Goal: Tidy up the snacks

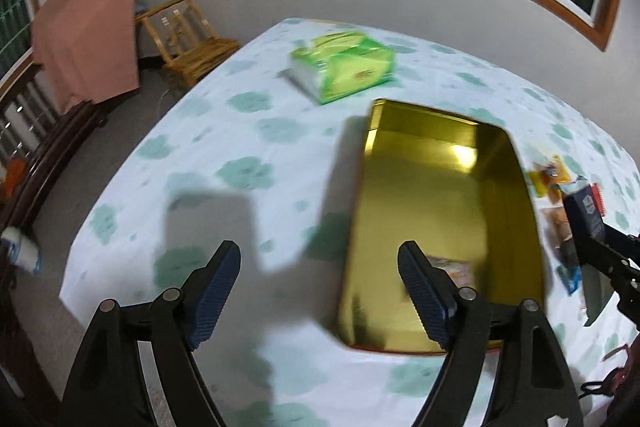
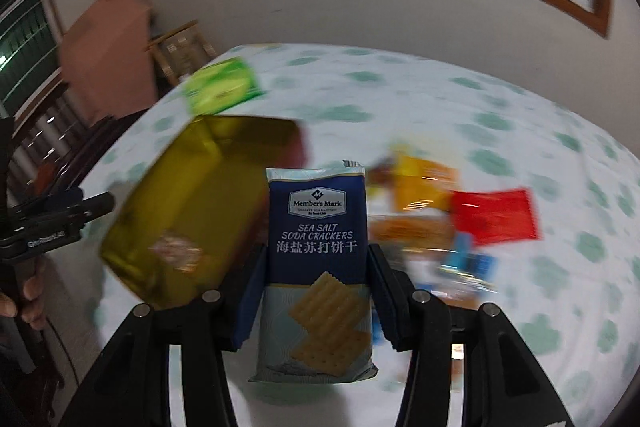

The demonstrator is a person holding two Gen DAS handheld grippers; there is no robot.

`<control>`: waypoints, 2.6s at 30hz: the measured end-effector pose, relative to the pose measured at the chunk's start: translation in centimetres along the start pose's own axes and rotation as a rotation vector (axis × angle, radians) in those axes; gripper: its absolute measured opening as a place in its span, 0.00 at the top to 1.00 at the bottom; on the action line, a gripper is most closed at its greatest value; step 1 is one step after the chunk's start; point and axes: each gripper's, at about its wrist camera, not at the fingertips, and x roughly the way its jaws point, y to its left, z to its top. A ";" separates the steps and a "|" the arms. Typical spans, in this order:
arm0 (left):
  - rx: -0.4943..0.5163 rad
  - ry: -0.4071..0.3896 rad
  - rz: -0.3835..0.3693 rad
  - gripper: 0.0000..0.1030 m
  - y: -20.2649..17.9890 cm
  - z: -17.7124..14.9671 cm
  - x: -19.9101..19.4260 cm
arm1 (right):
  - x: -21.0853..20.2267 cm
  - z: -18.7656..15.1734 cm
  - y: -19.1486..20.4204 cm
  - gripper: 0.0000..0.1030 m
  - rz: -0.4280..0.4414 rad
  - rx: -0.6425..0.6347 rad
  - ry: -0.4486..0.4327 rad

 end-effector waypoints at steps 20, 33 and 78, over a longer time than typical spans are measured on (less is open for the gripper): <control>-0.020 0.047 0.109 0.23 3.2 -2.0 0.7 | 7.1 1.5 9.3 0.51 0.033 -0.193 0.099; -0.020 0.052 0.104 0.23 2.7 -2.4 0.5 | 8.9 1.0 10.2 0.51 0.032 -0.201 0.132; 0.248 0.031 -0.139 0.22 -16.9 -3.4 -1.7 | -1.1 -8.1 -11.5 0.42 -0.136 0.123 0.103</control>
